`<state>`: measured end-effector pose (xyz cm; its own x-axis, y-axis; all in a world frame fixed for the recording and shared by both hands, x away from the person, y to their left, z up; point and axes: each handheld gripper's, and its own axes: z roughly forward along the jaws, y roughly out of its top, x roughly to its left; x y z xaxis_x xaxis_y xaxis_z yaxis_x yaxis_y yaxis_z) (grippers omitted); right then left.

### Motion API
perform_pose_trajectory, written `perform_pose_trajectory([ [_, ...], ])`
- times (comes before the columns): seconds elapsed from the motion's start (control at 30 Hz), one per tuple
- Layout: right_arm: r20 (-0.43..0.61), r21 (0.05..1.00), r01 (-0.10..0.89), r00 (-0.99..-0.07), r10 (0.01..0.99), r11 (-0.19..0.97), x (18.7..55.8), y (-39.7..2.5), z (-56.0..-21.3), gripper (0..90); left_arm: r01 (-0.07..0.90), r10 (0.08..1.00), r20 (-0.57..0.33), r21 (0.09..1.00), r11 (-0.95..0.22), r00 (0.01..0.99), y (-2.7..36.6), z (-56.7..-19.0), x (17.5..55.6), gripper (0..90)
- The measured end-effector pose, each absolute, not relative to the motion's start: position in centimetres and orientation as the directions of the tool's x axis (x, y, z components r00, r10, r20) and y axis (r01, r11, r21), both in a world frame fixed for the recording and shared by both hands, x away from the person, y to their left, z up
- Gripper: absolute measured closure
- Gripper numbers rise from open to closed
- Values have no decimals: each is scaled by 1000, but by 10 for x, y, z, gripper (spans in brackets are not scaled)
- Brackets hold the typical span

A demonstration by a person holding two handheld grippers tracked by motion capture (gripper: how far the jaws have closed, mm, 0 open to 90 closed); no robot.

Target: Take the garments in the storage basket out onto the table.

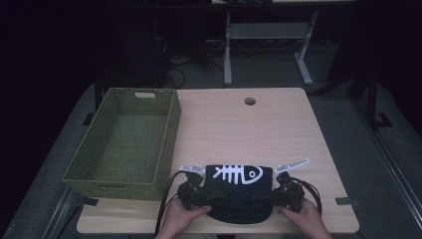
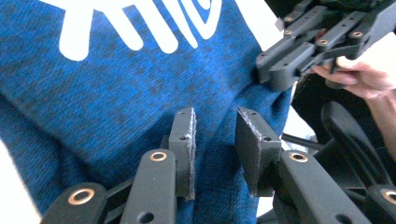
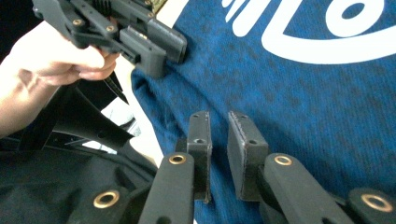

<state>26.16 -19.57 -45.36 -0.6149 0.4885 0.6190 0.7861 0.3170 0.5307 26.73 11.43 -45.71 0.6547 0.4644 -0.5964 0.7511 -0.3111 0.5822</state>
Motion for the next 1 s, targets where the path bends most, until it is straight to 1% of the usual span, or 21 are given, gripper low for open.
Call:
perform_pose_trajectory([
  [0.17, 627, 521, 797, -600, 496, 305, 253, -204, -461, 786, 755, 470, -597, 576, -314, 650, 116, -462, 267, 687],
  [0.23, 629, 518, 799, -598, 496, 306, 252, -205, -462, 788, 749, 477, -585, 577, -325, 657, 114, -462, 266, 691],
  [0.4, 612, 506, 798, -600, 515, 328, 252, -202, -470, 804, 741, 485, -567, 581, -337, 665, 115, -464, 265, 710],
  [0.67, 602, 508, 791, -608, 518, 340, 255, -202, -474, 855, 727, 501, -541, 598, -336, 676, 114, -466, 263, 732],
  [0.73, 586, 508, 790, -608, 535, 342, 258, -204, -474, 894, 726, 504, -539, 606, -324, 675, 112, -468, 264, 735],
  [1.0, 563, 508, 796, -595, 573, 328, 269, -212, -472, 891, 725, 517, -532, 619, -303, 671, 101, -469, 274, 734],
])
